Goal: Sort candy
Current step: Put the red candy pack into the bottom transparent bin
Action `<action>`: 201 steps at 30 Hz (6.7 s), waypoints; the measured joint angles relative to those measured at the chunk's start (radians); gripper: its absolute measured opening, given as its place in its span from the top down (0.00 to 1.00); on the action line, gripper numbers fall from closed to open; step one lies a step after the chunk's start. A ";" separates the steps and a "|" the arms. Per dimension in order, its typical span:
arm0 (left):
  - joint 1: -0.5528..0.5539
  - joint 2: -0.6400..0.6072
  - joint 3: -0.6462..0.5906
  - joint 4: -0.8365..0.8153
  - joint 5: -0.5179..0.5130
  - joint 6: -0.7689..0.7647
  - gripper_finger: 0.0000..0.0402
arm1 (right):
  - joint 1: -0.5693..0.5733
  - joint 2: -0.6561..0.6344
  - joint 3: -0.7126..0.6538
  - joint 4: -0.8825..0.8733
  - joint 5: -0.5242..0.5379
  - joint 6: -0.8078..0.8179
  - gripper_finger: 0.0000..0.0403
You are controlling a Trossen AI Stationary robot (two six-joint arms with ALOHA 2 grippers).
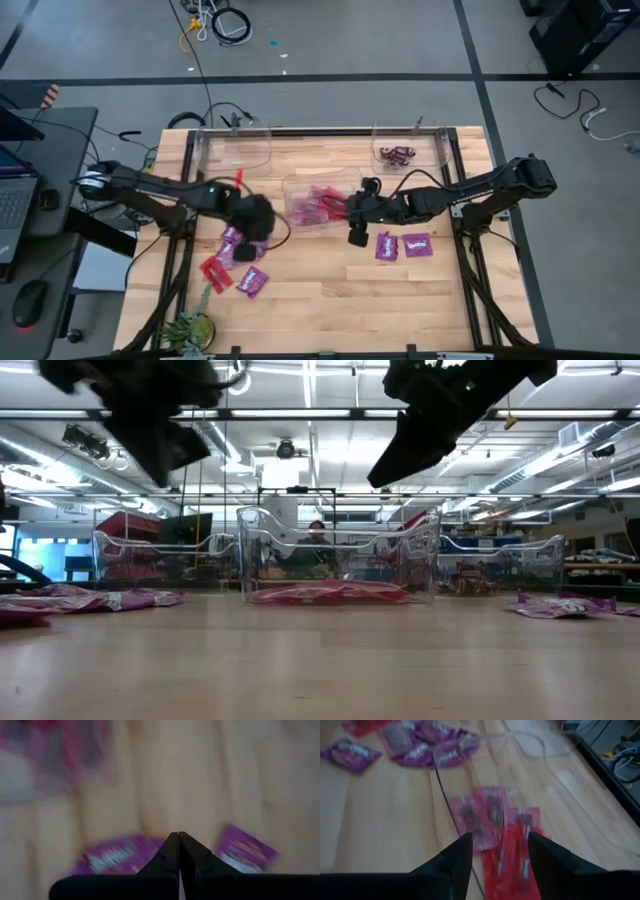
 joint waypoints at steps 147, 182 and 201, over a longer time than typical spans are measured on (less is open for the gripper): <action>-0.515 0.043 -0.224 0.014 0.054 -0.747 0.69 | 0.011 -0.245 -0.139 -0.123 0.083 0.053 0.57; -0.347 0.106 0.004 -0.153 -0.019 -0.487 1.00 | 0.011 -0.245 -0.138 -0.115 0.083 0.047 0.57; 0.342 0.223 0.279 0.292 0.070 -0.175 1.00 | 0.010 -0.245 -0.138 -0.119 0.076 0.047 0.57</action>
